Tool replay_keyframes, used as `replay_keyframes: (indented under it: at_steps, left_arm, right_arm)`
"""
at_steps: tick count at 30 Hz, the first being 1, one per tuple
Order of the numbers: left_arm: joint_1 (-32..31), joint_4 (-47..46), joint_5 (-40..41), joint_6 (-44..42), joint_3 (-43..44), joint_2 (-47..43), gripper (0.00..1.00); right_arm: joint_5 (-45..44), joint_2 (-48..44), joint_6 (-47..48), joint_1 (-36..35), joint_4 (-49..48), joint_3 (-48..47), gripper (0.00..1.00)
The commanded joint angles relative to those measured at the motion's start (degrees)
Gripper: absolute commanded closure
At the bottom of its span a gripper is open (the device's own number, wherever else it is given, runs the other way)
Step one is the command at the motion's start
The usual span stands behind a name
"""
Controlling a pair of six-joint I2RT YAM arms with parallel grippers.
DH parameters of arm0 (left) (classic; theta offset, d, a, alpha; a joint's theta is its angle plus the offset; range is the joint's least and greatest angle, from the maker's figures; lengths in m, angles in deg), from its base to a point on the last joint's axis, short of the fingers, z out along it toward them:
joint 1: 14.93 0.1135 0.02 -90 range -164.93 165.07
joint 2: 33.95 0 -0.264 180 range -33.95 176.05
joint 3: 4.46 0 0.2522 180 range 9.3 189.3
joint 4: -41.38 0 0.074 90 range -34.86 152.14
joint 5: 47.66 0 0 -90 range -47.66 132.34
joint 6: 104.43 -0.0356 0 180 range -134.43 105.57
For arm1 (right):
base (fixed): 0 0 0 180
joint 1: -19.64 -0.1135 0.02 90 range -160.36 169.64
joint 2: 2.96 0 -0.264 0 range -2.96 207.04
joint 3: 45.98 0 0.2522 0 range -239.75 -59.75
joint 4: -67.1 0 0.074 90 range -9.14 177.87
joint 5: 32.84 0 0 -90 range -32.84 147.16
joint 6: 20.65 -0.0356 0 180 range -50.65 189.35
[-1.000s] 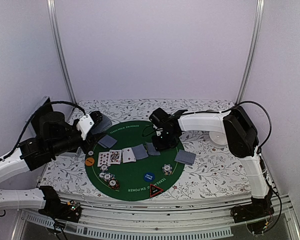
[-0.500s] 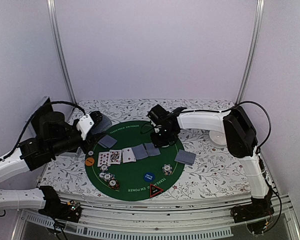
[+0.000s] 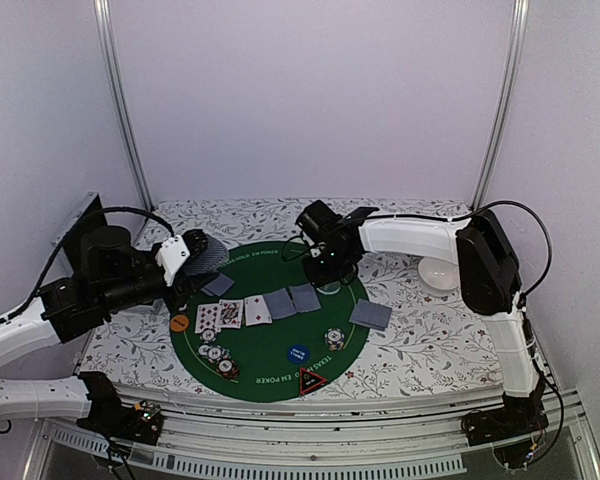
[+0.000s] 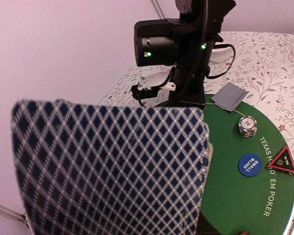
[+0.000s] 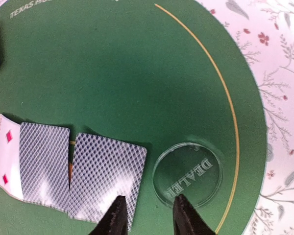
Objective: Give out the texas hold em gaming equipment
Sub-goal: Adjust the poker card in the community card area, then pass from the left arm to the right
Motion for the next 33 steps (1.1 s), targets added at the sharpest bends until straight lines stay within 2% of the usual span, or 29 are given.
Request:
replay_keyframes:
  at_steps: [1, 5, 6, 8, 10, 13, 16, 19, 23, 29, 33]
  left_arm:
    - [-1.2, 0.2, -10.8, -2.1, -0.8, 1.2, 0.62]
    - [-4.1, 1.9, -17.2, -2.7, -0.6, 3.3, 0.63]
    - [-4.8, 2.2, -17.9, -3.0, -0.5, 3.7, 0.64]
    - [-6.6, 2.5, -17.7, -4.0, -0.1, 4.2, 0.65]
    - [-7.9, 2.1, -17.6, -5.1, 0.7, 4.4, 0.66]
    - [-9.2, -0.1, -17.6, -6.0, 1.5, 4.6, 0.65]
    - [-10.2, -0.3, -16.7, -6.7, 3.3, 6.4, 0.64]
    - [-10.7, 1.3, -13.8, -7.1, 5.2, 9.1, 0.65]
    - [-11.0, 2.8, -10.5, -7.4, 6.4, 11.0, 0.66]
    - [-11.0, 2.8, -9.1, -7.1, 6.6, 11.6, 0.66]
    - [-11.0, 2.5, -9.0, -7.4, 6.4, 11.6, 0.66]
  right_arm:
    - [-3.7, -12.4, 0.5, 0.7, -2.4, 3.4, 0.55]
    - [-3.0, -22.0, 0.5, 1.3, -6.2, 10.4, 0.27]
    - [-1.6, -24.2, 0.4, 1.4, -7.5, 12.3, 0.22]
    - [3.3, -29.4, 0.4, 1.5, -12.3, 17.2, 0.18]
    - [12.0, -34.3, 0.1, 1.5, -19.8, 23.9, 0.19]
    - [32.5, -37.6, -1.0, 0.4, -30.8, 29.7, 0.22]
    - [41.7, -37.5, -2.1, -3.0, -38.2, 30.8, 0.2]
    - [45.0, -36.3, -3.4, -5.2, -40.9, 29.7, 0.13]
    - [46.7, -34.7, -5.2, -6.3, -43.9, 29.5, 0.07]
    - [49.8, -32.1, -2.9, -7.6, -41.6, 28.7, 0.07]
    - [44.3, -28.9, -1.1, -8.8, -36.0, 25.7, 0.08]
